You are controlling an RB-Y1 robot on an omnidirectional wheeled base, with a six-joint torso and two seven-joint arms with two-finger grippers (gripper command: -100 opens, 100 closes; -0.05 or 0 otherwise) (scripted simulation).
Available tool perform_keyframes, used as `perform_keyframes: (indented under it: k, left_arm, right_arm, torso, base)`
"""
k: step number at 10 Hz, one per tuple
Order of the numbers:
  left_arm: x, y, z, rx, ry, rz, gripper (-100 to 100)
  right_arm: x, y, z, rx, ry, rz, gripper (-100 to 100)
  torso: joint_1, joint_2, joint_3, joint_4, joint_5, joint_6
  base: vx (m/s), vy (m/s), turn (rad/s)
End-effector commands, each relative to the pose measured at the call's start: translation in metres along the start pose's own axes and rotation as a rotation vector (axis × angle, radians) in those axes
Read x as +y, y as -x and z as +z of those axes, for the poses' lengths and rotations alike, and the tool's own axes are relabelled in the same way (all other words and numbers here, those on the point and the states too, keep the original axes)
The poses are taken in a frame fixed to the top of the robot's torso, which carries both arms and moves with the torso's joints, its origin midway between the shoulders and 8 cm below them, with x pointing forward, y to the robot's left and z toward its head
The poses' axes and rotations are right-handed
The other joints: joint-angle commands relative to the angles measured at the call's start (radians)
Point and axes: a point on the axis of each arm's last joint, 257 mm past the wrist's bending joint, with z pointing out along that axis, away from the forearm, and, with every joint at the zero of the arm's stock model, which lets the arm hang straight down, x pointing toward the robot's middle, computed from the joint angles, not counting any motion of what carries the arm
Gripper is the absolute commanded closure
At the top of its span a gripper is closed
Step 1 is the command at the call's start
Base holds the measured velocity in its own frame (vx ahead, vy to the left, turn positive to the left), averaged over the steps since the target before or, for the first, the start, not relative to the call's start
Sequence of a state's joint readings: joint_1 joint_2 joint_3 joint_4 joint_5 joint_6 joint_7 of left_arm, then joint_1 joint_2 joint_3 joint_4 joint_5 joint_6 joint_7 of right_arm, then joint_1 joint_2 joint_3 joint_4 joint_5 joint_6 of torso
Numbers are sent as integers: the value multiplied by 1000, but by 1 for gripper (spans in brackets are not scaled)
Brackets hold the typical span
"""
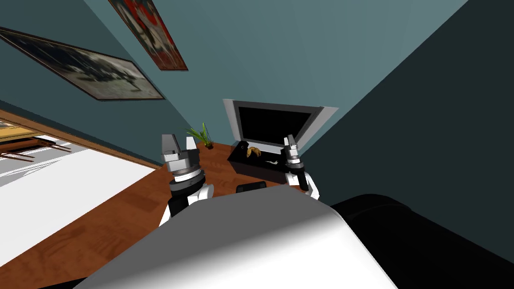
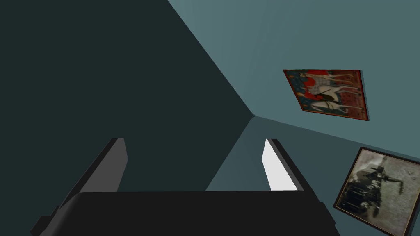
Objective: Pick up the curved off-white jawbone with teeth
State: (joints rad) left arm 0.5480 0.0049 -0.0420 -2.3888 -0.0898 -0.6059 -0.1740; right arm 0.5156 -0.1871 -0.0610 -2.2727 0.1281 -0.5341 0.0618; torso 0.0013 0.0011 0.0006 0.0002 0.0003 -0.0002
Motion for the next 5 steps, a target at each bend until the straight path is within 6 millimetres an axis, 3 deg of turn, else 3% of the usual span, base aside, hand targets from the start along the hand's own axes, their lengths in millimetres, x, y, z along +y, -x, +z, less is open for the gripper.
perform_keyframes:
  k: [1, 5]
  left_arm:
    - [0, 0, 0, 0, 0, 0, 0]
    - [0, 0, 0, 0, 0, 0, 0]
  right_arm:
    - [-24, -11, -6, 68, -47, -78, -100]
    - [-93, -31, -38, 255, -181, -282, -100]
  torso:
    - [0, 0, 0, 0, 0, 0]
    - [0, -1, 0, 0, 0, 0]
  base:
    - [-25, 30, 84]
    - [-15, 26, 160]
